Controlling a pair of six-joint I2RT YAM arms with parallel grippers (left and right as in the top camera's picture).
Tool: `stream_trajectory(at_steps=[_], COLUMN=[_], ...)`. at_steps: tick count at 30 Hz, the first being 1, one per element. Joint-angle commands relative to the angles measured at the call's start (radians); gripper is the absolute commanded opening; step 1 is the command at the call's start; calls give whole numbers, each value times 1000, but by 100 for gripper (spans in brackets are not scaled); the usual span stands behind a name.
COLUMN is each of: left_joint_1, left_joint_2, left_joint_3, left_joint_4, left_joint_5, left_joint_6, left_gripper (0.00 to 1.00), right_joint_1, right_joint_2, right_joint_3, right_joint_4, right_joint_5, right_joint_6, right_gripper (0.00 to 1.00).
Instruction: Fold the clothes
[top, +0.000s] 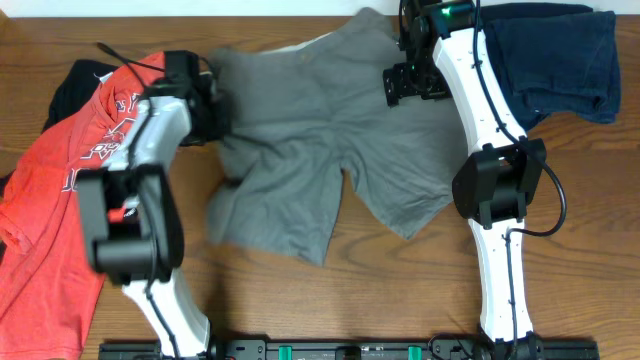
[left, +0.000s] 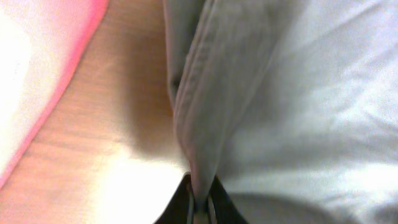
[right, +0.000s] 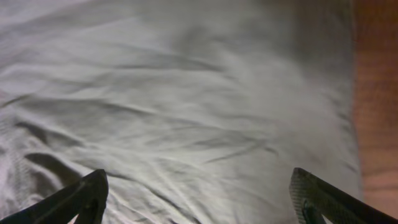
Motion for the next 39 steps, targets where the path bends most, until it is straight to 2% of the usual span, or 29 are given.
stream_trajectory(at_steps=[1, 6, 7, 10, 11, 14, 24, 31, 35, 39], left_joint_1=[16, 16, 16, 16, 16, 16, 16, 11, 6, 7], left_joint_2=[-173, -311, -328, -358, -362, -364, -368, -368, -368, -368], left_joint_3=[12, 12, 12, 12, 12, 12, 46, 49, 49, 49], left_joint_4=[-153, -433, -469, -540, -554, -562, -483, -407, -357, -331], left_joint_5=[-195, -285, -284, -283, -283, -283, -269, -261, -179, -107], left_joint_6=[-10, -67, -71, -77, -77, -77, -100, -100, -100, -100], left_gripper=[6, 7, 12, 43, 49, 57, 59, 60, 80, 88], right_joint_1=[18, 24, 28, 48, 57, 83, 158, 163, 161, 148], right_joint_2=[-5, -5, -5, -5, -5, -5, -5, -5, -5, -5], right_joint_3=[26, 19, 13, -6, -17, -55, -325, -396, -458, -536], right_joint_4=[-27, -74, -77, -88, -93, -106, -66, 16, 75, 202], right_joint_5=[-30, -76, -87, -101, -101, -97, -70, -53, 11, 35], right_joint_6=[52, 58, 58, 54, 49, 46, 86, 125, 172, 186], right_gripper=[94, 96, 96, 96, 96, 96, 96, 98, 99, 98])
